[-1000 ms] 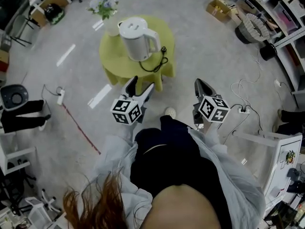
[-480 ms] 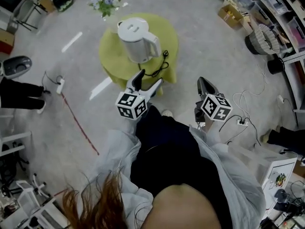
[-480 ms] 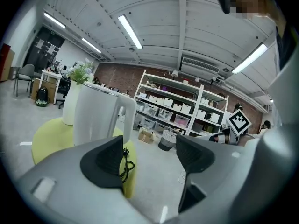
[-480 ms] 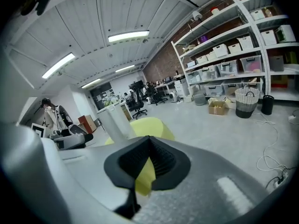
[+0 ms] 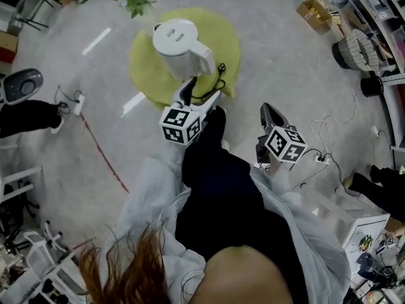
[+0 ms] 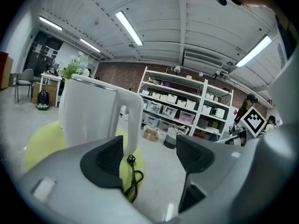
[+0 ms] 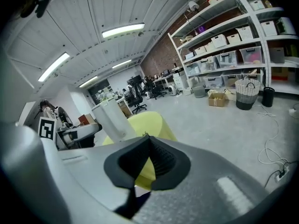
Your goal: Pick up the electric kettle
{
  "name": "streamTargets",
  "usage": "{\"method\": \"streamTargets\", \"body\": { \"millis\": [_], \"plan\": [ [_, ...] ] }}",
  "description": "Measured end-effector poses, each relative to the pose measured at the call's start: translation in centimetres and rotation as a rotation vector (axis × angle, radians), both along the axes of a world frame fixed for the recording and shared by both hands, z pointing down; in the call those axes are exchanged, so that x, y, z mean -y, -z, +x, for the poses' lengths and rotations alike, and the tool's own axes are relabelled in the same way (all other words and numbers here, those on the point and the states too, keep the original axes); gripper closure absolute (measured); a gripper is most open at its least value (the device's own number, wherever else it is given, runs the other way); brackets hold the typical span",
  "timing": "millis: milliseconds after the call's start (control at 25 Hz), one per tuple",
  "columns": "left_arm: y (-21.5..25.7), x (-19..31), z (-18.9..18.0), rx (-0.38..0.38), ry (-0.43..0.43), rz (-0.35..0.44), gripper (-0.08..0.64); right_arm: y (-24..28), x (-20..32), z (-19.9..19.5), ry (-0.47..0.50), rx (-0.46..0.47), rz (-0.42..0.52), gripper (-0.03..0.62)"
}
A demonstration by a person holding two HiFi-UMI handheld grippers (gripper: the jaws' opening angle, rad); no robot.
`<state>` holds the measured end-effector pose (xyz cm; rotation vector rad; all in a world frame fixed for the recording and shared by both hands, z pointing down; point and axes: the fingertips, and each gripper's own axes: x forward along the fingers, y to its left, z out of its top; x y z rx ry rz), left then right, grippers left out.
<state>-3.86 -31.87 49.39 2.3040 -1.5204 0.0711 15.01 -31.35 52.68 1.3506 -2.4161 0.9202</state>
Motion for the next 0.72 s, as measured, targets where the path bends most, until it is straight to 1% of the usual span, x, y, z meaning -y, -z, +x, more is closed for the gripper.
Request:
{"method": "streamTargets", "body": {
  "millis": [80, 200, 360, 480, 600, 720],
  "plan": [
    [-0.5, 1.3, 0.2, 0.011, 0.007, -0.013, 0.204, 0.2, 1.1, 0.3, -0.010, -0.004, -0.006, 0.591],
    [-1.0, 3.1, 0.6, 0.035, 0.001, -0.022, 0.205, 0.7, 2.8, 0.2, 0.002, -0.014, -0.004, 0.591],
    [-1.7, 4.7, 1.0, 0.047, -0.004, -0.037, 0.206, 0.7, 4.7, -0.2, 0.006, -0.026, -0.017, 0.591],
    [-1.7, 5.9, 1.5, 0.088, -0.023, -0.022, 0.211, 0.7, 5.9, -0.6, 0.017, -0.038, -0.025, 0.591],
    [-2.6, 6.9, 2.3, 0.148, -0.057, -0.015, 0.218, 0.4, 6.7, -1.1, 0.022, -0.045, -0.037, 0.591],
    [-2.4, 8.3, 2.9, 0.197, -0.074, 0.010, 0.222, 0.4, 7.8, -0.9, 0.021, -0.055, -0.045, 0.591]
  ]
}}
